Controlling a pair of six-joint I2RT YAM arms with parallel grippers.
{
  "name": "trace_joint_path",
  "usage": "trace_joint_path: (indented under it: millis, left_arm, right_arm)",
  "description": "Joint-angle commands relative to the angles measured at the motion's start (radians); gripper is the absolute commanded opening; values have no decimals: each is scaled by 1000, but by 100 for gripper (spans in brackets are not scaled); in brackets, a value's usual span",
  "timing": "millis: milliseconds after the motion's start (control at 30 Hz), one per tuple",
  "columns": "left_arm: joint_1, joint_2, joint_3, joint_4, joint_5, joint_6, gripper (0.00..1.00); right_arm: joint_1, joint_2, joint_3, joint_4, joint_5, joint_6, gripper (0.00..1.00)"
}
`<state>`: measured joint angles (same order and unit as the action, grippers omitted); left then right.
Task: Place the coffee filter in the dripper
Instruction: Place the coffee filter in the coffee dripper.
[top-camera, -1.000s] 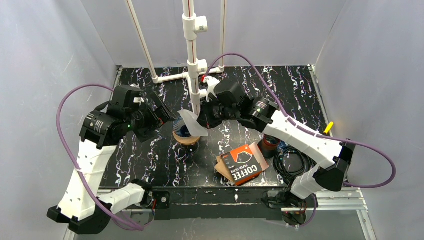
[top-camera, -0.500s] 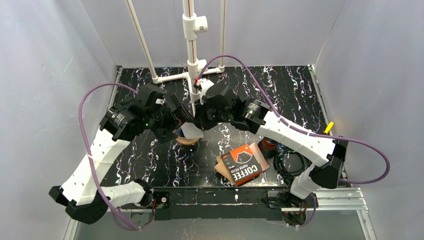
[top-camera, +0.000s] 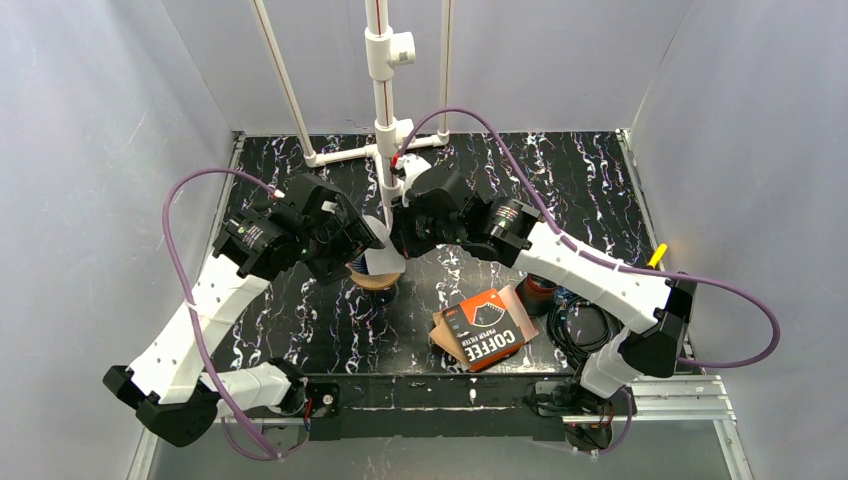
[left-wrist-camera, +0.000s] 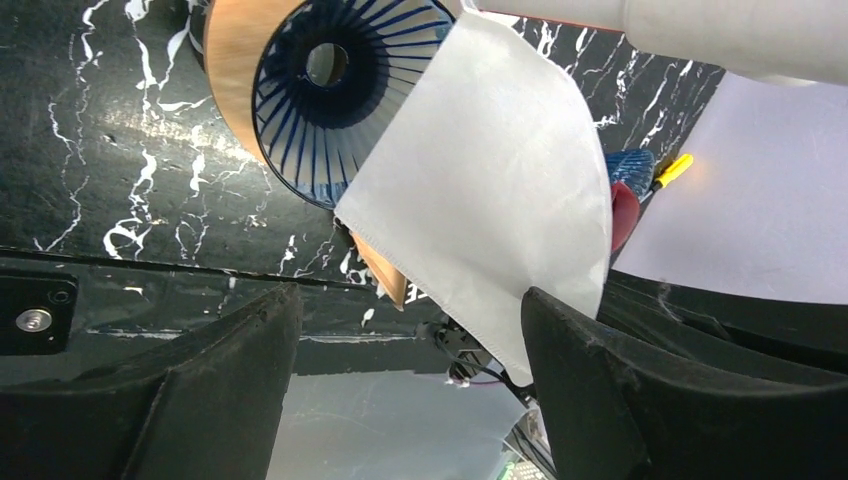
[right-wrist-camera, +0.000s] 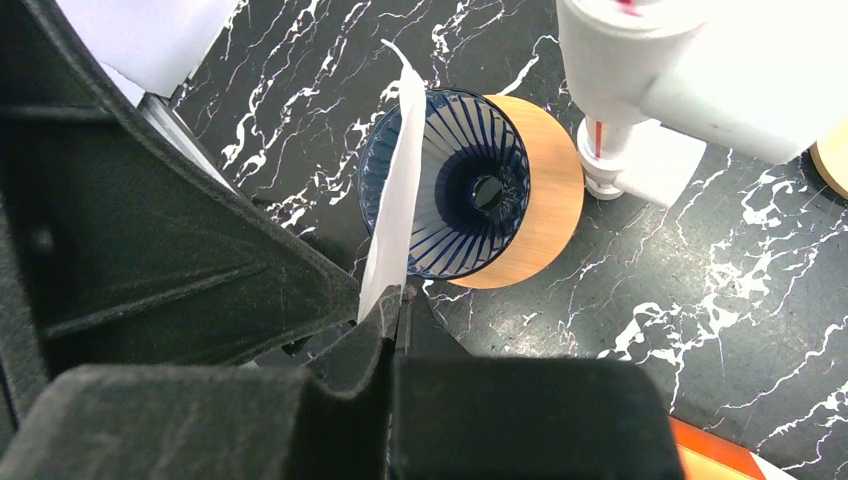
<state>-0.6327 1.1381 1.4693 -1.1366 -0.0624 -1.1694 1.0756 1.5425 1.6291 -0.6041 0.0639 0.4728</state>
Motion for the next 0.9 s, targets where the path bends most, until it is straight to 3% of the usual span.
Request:
trace_joint_path:
  millis: [0, 300, 533, 867]
  left_arm:
    - [-4, -25, -11, -21, -54, 5, 76]
    - [-4, -84, 18, 119, -88, -38, 85]
    - [-4, -24, 35, 147, -38, -18, 93]
    - [-4, -34, -15, 92, -58, -37, 67]
  right_arm:
    - [1, -37, 41, 25, 32, 0, 1]
    - [1, -49, 72, -5, 45, -69, 1]
    - [2, -22, 129, -44, 61, -146, 1]
    - [1, -15, 149, -38, 121, -123, 1]
